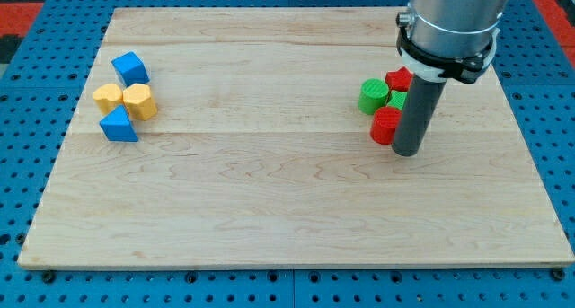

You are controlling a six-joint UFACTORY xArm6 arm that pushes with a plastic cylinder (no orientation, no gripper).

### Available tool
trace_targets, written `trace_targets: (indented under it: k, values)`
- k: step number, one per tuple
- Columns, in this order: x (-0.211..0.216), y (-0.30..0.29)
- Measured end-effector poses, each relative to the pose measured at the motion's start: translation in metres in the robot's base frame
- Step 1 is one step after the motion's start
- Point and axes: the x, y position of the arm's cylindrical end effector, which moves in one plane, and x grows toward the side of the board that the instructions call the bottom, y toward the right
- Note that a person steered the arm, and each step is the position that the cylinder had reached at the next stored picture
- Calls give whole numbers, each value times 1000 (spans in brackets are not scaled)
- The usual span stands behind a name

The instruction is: Slide the group of blocks left a bit

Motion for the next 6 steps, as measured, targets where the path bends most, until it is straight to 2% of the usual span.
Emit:
trace_targets:
  k: [1, 2, 3, 6]
  values:
    - [-5, 20]
    - [-44, 60]
    - [-61, 64]
    - [-70, 29]
